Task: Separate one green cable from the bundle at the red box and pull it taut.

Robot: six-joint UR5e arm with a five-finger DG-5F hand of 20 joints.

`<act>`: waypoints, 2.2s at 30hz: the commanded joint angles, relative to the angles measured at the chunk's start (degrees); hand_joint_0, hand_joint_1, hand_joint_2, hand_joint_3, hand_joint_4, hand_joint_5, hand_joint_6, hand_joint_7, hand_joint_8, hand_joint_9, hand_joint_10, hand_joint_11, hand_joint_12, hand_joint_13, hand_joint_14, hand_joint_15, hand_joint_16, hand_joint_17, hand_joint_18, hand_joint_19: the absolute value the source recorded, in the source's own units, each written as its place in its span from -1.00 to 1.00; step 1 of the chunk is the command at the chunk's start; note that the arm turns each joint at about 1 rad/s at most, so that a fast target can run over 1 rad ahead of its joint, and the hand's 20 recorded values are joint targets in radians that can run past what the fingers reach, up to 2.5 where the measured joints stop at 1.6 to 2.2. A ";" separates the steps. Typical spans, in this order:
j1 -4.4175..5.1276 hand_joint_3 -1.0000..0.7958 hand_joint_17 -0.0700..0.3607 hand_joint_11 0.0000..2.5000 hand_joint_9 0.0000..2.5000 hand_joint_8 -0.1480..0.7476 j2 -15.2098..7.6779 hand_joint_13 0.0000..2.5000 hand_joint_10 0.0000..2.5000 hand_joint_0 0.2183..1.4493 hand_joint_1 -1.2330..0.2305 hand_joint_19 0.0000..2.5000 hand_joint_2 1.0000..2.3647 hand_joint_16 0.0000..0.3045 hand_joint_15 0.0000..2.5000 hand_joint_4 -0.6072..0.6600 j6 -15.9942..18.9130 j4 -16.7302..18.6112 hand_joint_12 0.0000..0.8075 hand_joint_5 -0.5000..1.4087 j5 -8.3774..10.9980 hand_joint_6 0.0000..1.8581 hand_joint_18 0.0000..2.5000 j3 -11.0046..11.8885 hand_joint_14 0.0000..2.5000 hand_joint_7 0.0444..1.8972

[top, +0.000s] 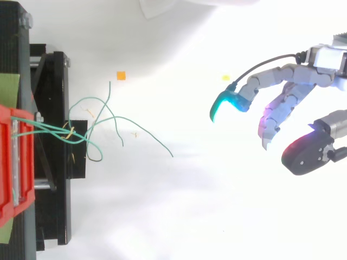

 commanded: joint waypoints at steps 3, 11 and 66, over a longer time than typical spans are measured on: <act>0.08 -0.44 0.03 -0.49 -0.15 0.03 -0.01 -0.25 -0.99 -0.61 0.12 -0.50 -1.00 -0.56 -0.52 0.40 0.00 0.01 -0.04 -0.65 0.01 -0.46 -0.25 0.00 -0.98 -0.27; 0.08 -0.44 -0.01 -0.47 -0.08 0.02 -0.01 -0.19 -0.98 -0.59 0.09 -0.48 -1.00 -0.58 -0.50 0.40 0.00 0.01 -0.06 -0.64 0.01 -0.46 -0.25 0.00 -0.98 -0.27; -0.01 -0.44 -0.21 -0.48 0.00 -0.15 -0.01 -0.16 -0.98 -0.36 -0.19 -0.47 -1.00 -0.71 -0.48 0.23 0.00 0.01 -0.22 -0.60 0.01 -0.46 -0.33 0.00 -0.98 -0.41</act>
